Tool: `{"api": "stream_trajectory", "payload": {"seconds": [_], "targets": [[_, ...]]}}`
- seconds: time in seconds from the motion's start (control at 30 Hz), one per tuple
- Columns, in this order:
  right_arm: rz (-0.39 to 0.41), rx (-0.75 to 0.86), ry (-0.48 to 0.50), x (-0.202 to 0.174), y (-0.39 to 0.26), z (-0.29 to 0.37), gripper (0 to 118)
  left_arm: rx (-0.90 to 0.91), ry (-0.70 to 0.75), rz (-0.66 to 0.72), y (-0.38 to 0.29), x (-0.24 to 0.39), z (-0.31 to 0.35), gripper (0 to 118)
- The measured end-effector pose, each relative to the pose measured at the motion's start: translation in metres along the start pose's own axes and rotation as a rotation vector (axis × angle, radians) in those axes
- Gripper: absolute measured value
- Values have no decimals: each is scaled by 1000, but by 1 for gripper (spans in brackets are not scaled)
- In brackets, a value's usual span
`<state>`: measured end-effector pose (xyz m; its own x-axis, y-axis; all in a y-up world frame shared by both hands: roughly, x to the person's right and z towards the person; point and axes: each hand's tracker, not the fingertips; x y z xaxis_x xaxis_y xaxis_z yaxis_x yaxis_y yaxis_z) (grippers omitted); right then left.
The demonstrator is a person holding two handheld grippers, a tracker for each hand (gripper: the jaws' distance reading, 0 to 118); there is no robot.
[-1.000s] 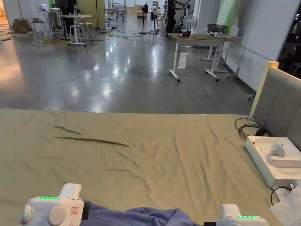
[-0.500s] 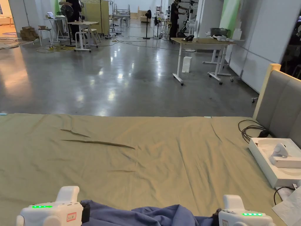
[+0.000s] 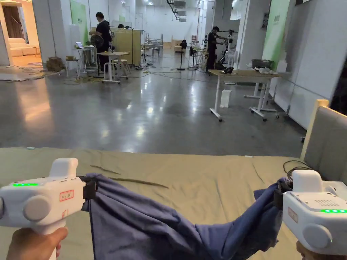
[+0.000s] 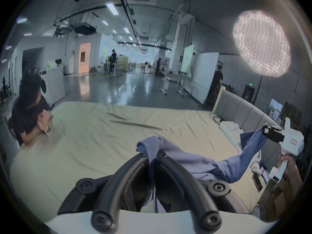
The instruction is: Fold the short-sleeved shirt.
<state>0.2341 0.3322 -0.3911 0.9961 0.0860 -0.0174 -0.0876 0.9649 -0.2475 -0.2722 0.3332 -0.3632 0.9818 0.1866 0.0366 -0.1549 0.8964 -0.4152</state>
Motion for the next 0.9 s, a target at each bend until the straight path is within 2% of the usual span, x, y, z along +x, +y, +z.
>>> {"api": "stream_trajectory", "payload": {"seconds": [0.2,0.4,0.9], "targets": [[8,86,-25,5,74,14,4,95,60,-11,67,-16,41,6],[9,135,-48,5,123,20,4,117,141,-12,106,-45,57,6],[-14,111,-112,1,147,-12,4,105,181,66,128,-79,43,6]]}}
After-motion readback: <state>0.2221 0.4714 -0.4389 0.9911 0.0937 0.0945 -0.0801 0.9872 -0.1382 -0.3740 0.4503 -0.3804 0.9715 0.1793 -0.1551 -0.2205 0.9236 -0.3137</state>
